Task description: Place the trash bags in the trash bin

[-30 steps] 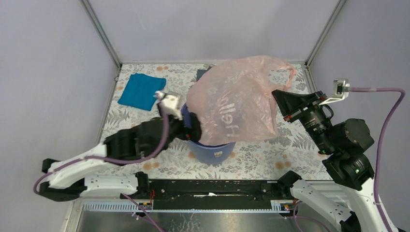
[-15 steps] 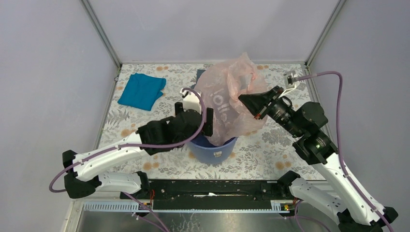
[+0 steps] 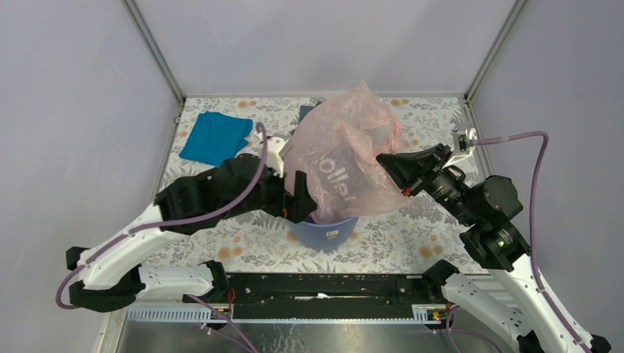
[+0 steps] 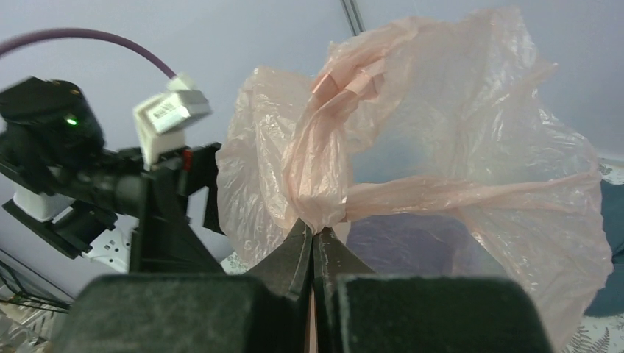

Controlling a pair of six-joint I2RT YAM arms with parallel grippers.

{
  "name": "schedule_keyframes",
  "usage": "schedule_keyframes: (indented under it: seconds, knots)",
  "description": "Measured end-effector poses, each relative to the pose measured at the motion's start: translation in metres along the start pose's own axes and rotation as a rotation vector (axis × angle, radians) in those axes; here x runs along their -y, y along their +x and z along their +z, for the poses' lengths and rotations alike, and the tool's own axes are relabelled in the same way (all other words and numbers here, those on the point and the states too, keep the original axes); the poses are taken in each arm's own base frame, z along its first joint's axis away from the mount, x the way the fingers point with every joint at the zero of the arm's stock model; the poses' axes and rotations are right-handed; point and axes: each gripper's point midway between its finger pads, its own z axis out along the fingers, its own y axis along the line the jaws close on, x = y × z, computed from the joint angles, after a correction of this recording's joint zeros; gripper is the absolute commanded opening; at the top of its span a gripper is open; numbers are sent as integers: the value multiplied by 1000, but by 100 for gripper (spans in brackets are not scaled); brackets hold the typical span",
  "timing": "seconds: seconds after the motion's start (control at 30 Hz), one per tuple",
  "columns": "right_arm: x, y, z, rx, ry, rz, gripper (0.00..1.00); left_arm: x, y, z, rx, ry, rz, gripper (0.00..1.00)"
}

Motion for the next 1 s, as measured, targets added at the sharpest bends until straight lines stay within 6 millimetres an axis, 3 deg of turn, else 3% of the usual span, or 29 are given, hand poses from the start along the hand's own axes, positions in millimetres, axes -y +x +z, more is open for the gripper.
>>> schedule_keyframes:
  seconds: [0.17, 0.27, 0.33, 0.4, 0.57, 0.67, 0.77, 0.83, 0.93, 0.97, 1.0]
  knots:
    - [5, 9, 5, -32, 9, -6, 0, -4, -11, -37, 37, 10, 5, 99]
    - [6, 14, 8, -53, 2, -2, 0, -13, -29, -55, 105, -40, 3, 98]
    - [7, 16, 10, -62, 3, 1, 0, -20, -47, -63, 176, -94, -9, 85]
    - [8, 17, 11, -67, 5, 6, 0, -24, -65, -68, 250, -124, -16, 82]
    - [7, 23, 15, -89, -6, 25, 0, -11, -92, -61, 343, -96, 29, 77]
    - [6, 25, 17, -98, -15, 43, 0, 2, -100, -38, 356, -73, 76, 69]
    - [2, 25, 20, -99, -33, 62, 0, 10, -85, 2, 294, -50, 126, 59]
    - [-1, 22, 22, -90, -46, 81, 0, 10, -60, 37, 206, -42, 165, 54]
    - [-6, 19, 27, -78, -71, 123, 0, -3, -6, 77, 49, -49, 208, 53]
    - [-8, 18, 30, -75, -83, 141, 0, -12, 17, 86, -11, -58, 220, 54]
    - [-11, 18, 33, -74, -98, 160, 0, -16, 27, 89, -37, -58, 224, 56]
